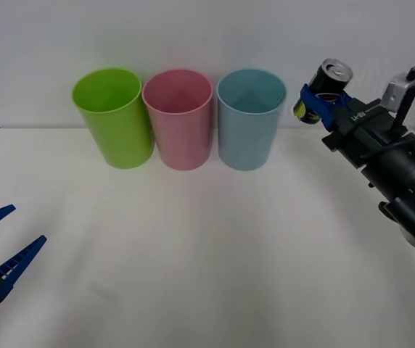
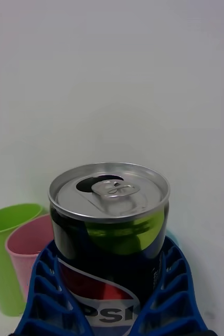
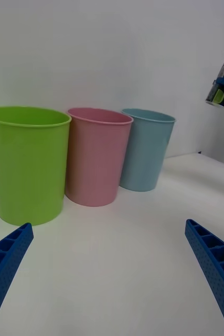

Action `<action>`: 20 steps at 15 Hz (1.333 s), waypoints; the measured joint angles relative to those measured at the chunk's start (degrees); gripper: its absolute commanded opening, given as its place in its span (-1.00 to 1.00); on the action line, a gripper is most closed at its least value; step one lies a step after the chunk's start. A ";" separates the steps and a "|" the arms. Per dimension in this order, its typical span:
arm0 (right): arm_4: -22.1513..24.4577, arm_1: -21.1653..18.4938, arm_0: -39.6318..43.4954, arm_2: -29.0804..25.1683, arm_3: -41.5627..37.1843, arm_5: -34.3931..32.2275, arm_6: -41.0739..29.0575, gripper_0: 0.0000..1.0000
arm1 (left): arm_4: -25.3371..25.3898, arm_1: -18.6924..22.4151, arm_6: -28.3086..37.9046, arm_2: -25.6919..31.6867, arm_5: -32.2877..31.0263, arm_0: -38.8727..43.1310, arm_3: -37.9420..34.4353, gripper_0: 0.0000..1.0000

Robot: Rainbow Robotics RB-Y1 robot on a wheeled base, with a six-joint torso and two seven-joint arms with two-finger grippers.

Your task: Grasp the object on the table and drop it into the matching bin: aluminum can to the light blue bin, PET bottle to the pink bin.

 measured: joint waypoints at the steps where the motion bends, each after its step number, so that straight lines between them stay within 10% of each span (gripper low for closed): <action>1: 1.43 0.41 -1.96 0.47 1.45 0.41 -0.25 -1.00 | 0.00 0.00 0.00 0.00 0.00 0.00 0.00 1.00; 12: 17.14 12.67 -22.97 0.84 23.82 3.29 -2.46 -1.00 | 0.00 0.00 0.00 0.00 0.00 0.00 0.00 1.00; 20: 19.54 17.11 -32.00 1.25 35.24 6.00 -1.64 -1.00 | 0.00 0.00 0.00 0.00 0.00 0.00 0.00 1.00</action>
